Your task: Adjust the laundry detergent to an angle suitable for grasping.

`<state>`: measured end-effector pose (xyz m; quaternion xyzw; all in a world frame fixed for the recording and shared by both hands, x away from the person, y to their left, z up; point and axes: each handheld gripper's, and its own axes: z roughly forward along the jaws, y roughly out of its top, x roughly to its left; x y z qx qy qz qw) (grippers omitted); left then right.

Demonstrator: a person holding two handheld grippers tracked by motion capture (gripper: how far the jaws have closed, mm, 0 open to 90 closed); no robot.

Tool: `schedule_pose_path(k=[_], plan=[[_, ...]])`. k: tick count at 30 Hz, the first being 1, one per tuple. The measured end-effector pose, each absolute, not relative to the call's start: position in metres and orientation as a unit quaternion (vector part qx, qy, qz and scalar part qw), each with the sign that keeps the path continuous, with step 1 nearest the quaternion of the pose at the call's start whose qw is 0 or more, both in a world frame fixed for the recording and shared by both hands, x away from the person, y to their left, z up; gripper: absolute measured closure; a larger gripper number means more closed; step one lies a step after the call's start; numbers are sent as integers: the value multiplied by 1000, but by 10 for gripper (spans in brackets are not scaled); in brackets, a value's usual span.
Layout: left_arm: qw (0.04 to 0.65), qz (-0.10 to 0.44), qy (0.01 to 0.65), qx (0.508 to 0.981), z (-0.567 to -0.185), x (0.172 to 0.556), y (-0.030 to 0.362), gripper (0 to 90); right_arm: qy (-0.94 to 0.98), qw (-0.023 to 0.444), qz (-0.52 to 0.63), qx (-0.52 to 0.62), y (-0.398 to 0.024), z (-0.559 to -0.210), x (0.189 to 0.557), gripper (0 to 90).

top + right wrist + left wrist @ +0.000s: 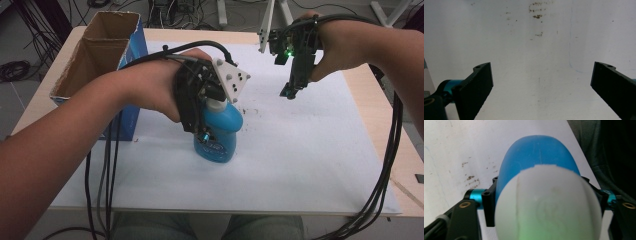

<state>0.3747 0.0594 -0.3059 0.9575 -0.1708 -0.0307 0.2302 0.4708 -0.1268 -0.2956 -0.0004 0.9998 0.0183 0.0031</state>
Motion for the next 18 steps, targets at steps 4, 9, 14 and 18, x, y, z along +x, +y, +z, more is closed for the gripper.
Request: schedule_pose_path(k=[4,9,14,18], plan=[[225,-29,-161,961,-305,376,62,257,1000,3,16,0,-126,-296,471,33],[216,-24,-152,964,-302,378,65,257,1000,3,18,-1,-126,-296,472,33],[202,-17,-142,969,-299,379,69,223,1000,2,18,2,-127,-297,473,33],[190,-18,-134,972,-294,379,74,209,1000,2,15,4,-127,-297,474,33]])
